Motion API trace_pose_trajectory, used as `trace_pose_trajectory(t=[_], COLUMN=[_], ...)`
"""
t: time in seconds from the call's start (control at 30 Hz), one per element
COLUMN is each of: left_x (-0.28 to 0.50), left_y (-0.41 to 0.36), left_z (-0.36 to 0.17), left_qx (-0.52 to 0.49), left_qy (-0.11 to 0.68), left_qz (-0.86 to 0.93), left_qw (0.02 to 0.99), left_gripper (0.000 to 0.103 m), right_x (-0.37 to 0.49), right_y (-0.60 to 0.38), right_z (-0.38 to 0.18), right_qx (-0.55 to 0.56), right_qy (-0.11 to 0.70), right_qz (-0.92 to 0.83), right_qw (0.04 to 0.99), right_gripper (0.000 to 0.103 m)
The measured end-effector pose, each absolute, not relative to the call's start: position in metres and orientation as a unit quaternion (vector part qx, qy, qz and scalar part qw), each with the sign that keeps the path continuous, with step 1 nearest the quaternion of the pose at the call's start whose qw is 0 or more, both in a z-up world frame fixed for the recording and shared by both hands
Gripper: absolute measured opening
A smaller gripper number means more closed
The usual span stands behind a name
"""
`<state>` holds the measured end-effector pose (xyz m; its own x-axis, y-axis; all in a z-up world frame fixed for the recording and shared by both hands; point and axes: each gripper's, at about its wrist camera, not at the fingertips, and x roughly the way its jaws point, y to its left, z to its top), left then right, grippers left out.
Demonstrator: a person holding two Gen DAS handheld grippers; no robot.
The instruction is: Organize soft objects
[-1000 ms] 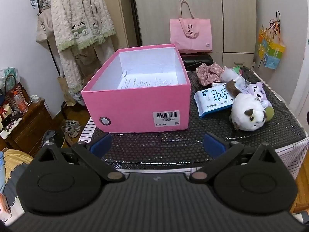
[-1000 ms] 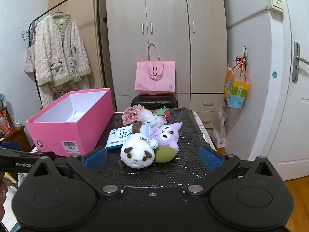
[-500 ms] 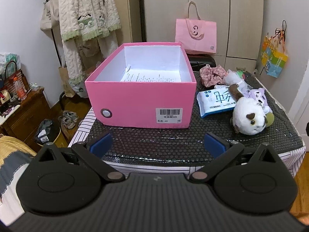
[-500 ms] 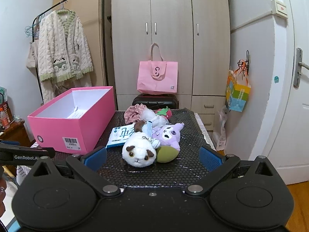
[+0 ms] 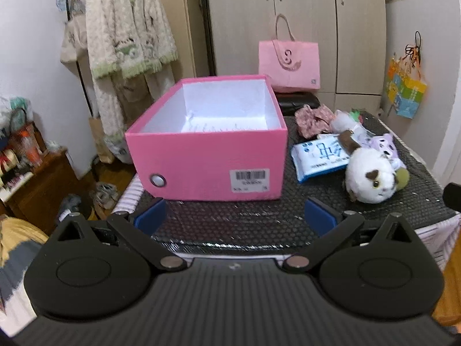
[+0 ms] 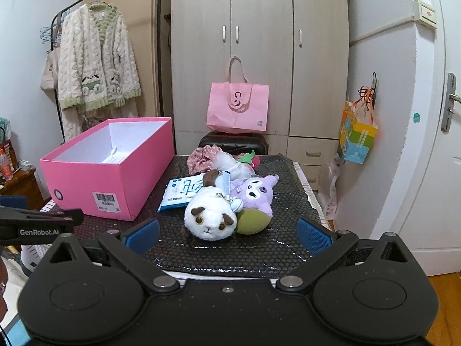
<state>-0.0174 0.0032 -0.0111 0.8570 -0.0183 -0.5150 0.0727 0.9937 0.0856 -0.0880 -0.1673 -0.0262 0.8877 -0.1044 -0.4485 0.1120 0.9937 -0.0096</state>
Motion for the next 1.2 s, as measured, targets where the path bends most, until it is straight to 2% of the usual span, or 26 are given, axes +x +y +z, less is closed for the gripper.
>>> trace_pose_trajectory(t=[0.6,1.2], left_x=[-0.018,-0.011], left_y=[0.012,0.004], left_z=[-0.012,-0.018], left_qx=[0.036,0.048], left_qy=[0.248,0.268], left_qz=[-0.023,-0.046], left_qw=[0.968,0.961], left_gripper=[0.101,0.103], right_x=[-0.084,-0.078], right_y=[-0.163,-0.181], right_z=[-0.032,-0.037], right_qx=[0.004,0.022], right_qy=[0.238,0.249], right_qz=[-0.054,-0.094], right_qw=[0.97,0.964], right_gripper=[0.103,0.103])
